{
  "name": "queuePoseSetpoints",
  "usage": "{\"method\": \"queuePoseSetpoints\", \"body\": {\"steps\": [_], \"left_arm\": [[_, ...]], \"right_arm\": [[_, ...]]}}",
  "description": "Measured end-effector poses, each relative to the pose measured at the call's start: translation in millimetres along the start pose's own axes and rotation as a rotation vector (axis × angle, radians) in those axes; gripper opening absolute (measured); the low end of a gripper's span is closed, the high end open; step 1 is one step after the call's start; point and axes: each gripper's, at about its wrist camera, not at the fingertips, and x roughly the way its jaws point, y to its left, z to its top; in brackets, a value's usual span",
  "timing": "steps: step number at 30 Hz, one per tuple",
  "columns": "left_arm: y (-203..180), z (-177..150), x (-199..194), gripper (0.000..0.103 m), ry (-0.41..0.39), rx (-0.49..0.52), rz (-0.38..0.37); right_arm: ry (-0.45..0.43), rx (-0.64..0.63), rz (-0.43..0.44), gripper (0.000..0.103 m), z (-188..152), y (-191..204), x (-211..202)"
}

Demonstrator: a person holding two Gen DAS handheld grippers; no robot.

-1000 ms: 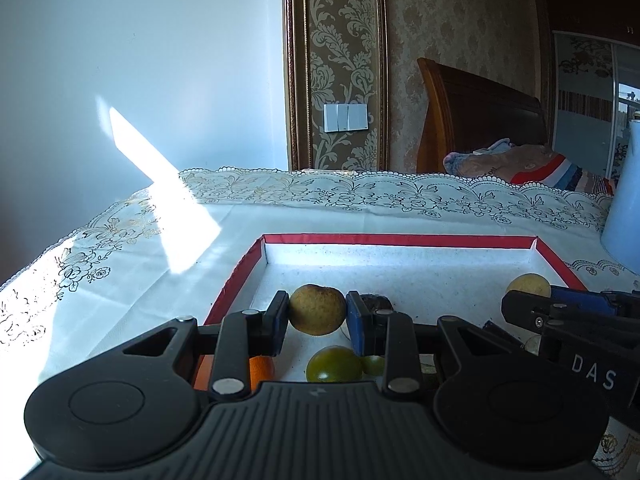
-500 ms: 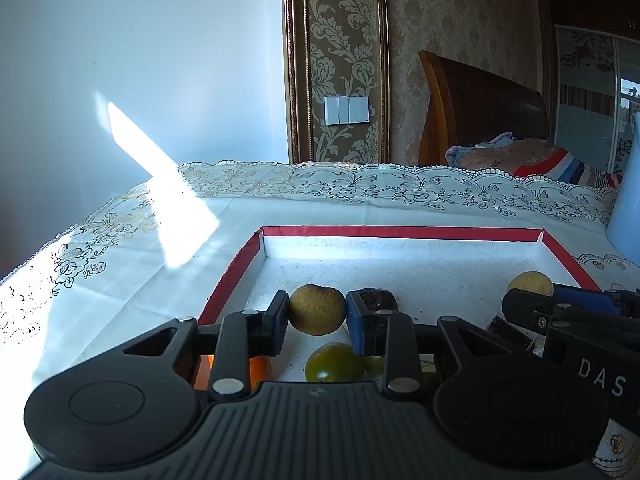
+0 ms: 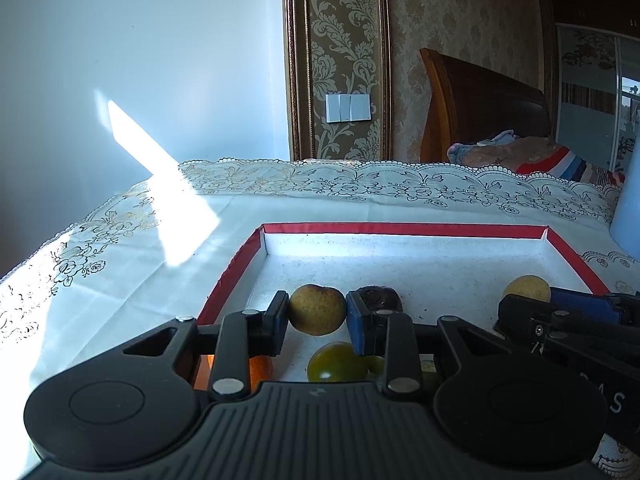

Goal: Organize fruits
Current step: 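Carry both small brown fruits over the tray and lower them inside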

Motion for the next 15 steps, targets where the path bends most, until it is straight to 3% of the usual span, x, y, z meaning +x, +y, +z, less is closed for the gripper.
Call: {"method": "queuePoseSetpoints", "body": {"steps": [15], "left_arm": [[-1.8, -3.4, 8.8, 0.030, 0.036, 0.009, -0.002]], "right_arm": [[0.019, -0.023, 0.019, 0.028, -3.5, 6.5, 8.0]]}}
